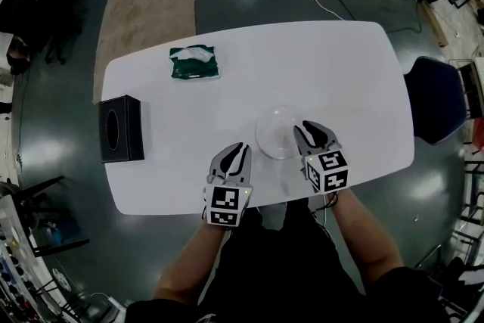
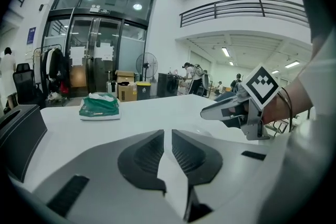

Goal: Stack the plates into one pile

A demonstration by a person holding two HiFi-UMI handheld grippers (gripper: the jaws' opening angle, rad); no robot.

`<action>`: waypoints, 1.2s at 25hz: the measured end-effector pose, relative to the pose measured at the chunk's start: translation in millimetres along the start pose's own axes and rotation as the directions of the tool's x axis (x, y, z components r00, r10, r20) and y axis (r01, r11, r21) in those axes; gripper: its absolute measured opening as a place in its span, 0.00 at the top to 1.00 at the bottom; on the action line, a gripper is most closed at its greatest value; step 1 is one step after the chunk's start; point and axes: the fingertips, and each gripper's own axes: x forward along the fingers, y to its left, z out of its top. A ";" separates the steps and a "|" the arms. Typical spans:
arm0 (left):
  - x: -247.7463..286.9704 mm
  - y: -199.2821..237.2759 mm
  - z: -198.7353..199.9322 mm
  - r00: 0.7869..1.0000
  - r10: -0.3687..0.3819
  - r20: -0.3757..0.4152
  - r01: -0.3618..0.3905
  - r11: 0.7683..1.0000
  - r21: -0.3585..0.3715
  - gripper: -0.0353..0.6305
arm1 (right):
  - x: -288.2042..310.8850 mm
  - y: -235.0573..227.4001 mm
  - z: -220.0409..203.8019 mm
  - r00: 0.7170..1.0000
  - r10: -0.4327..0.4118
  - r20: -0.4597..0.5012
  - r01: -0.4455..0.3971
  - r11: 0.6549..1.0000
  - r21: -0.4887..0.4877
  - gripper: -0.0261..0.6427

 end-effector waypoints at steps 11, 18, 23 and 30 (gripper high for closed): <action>-37.6 9.0 59.5 0.991 -0.043 0.125 0.036 0.997 0.062 0.84 | -63.6 31.7 68.6 0.984 -0.004 0.179 0.011 0.999 -0.038 0.93; -71.5 13.7 85.7 0.978 -0.092 0.188 0.083 0.995 0.059 0.92 | -106.2 57.0 96.4 0.962 -0.035 0.270 0.047 0.998 -0.036 0.94; -89.4 2.6 95.1 0.975 -0.110 0.193 0.091 0.990 0.104 0.92 | -137.2 70.1 106.9 0.951 -0.042 0.306 0.063 0.996 -0.061 0.94; -114.7 -25.3 98.2 0.975 -0.074 0.208 0.052 0.993 0.108 0.92 | -162.0 76.4 102.1 0.947 0.021 0.321 0.009 0.996 -0.093 0.94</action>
